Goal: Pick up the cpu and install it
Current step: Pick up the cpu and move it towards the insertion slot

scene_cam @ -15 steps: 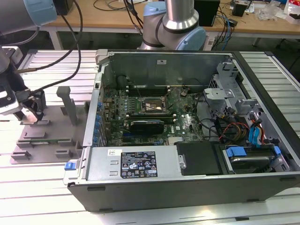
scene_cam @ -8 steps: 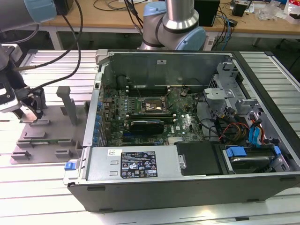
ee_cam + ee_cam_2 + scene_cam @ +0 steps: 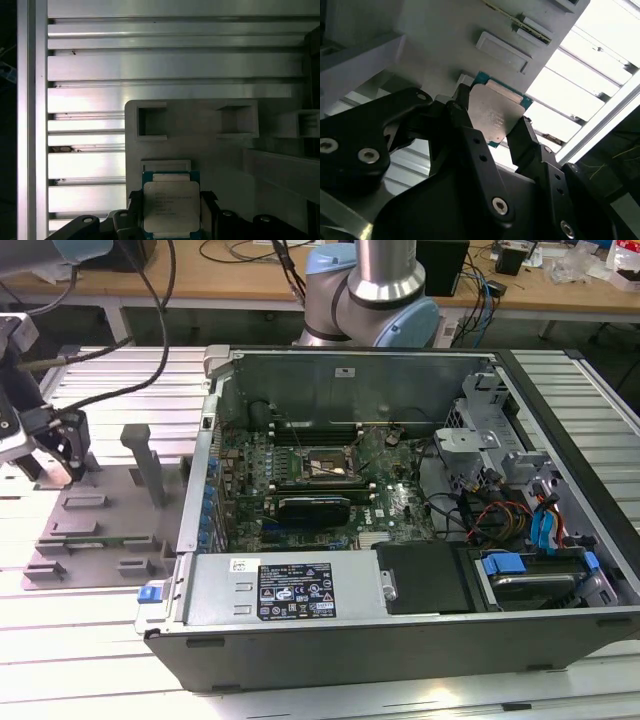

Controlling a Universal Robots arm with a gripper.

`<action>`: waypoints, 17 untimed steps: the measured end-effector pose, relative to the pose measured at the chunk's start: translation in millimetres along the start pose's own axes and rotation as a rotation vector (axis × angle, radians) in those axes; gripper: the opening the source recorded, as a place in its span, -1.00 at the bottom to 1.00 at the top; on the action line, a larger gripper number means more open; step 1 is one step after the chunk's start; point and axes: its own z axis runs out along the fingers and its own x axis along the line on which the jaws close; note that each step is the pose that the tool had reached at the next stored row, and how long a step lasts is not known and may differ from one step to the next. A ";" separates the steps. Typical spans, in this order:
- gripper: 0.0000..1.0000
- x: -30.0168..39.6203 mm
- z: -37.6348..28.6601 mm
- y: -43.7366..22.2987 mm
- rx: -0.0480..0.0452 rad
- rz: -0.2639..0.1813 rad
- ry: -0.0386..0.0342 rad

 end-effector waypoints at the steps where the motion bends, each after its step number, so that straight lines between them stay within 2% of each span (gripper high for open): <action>1: 0.09 0.0 -1.9 0.3 0.0002 0.000 -0.0001; 3: 0.09 -0.1 -6.4 1.3 0.0017 0.000 -0.0001; 13: 0.09 -0.8 -42.4 9.9 0.0158 0.000 -0.0004; 15: 0.09 -1.1 -52.4 11.1 0.0169 -0.001 -0.0005; 17: 0.09 -1.3 -66.7 12.8 0.0190 -0.001 -0.0005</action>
